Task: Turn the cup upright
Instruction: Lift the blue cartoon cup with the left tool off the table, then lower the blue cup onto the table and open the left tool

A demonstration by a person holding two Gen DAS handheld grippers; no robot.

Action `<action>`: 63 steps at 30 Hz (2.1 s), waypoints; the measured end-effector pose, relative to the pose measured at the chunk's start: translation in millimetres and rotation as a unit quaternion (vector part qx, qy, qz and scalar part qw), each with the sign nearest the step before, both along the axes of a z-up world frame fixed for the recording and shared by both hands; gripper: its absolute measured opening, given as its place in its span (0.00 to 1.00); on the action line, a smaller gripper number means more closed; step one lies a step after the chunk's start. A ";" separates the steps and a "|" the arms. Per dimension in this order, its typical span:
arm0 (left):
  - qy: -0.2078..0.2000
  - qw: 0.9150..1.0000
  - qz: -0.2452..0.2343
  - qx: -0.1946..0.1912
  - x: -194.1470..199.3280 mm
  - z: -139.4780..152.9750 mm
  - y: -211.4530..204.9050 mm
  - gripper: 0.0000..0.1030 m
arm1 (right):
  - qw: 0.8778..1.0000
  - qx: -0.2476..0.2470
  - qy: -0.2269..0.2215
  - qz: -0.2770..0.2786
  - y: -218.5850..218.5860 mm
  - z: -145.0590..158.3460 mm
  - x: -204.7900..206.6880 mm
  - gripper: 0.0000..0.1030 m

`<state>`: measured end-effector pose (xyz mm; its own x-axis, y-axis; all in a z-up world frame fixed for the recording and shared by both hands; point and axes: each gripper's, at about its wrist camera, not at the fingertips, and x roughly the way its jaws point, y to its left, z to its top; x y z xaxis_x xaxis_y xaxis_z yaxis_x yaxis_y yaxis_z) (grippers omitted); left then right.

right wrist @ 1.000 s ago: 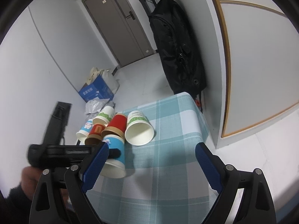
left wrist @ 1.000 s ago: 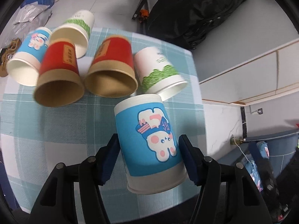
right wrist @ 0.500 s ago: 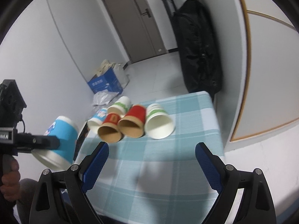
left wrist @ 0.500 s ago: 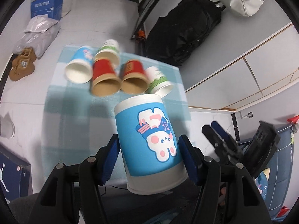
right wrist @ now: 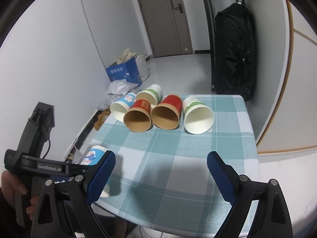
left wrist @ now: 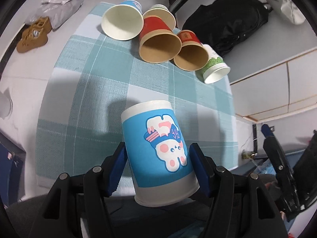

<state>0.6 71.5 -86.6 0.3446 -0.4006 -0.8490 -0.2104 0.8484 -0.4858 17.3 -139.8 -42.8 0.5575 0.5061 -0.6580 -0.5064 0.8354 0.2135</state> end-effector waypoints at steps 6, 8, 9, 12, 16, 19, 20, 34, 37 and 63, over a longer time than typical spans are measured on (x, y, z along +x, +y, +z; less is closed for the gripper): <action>0.007 1.000 -0.009 0.004 9.7 -11.3 -5.4 0.59 | 1.000 -0.015 -0.003 0.001 6.5 -6.2 0.6 0.91; 0.018 1.000 -0.005 0.009 13.0 -19.0 -5.6 0.59 | 1.000 -0.019 -0.004 0.001 7.3 -7.0 0.4 0.91; 0.022 1.000 -0.003 0.005 14.2 -22.8 -4.9 0.61 | 1.000 -0.020 -0.004 0.001 7.0 -7.1 0.6 0.91; 0.023 1.000 0.000 0.009 17.0 -23.4 -5.7 0.62 | 1.000 -0.017 -0.004 0.000 6.3 -6.3 0.2 0.91; 0.027 0.999 -0.002 0.025 17.8 -22.8 -10.2 0.72 | 1.000 -0.017 -0.007 0.003 6.0 -6.4 -1.2 0.91; 0.027 0.999 -0.005 0.029 14.5 -21.0 -8.7 0.73 | 1.000 -0.017 -0.006 0.003 4.6 -6.9 -1.3 0.91; 0.024 0.999 -0.006 0.031 12.9 -19.0 -7.6 0.73 | 1.000 -0.016 -0.006 0.003 3.9 -6.8 -1.5 0.91; -0.070 0.993 0.003 0.091 -6.5 36.9 -3.2 0.73 | 1.000 -0.003 -0.014 0.001 -3.4 -0.5 -4.7 0.91; -0.111 0.987 0.019 0.112 -17.0 62.4 -0.7 0.73 | 1.000 0.001 -0.017 0.005 -2.1 1.0 -6.2 0.91; -0.240 0.941 0.116 0.209 -91.0 88.1 10.2 0.85 | 0.993 -0.002 -0.050 0.103 39.2 4.8 -45.8 0.86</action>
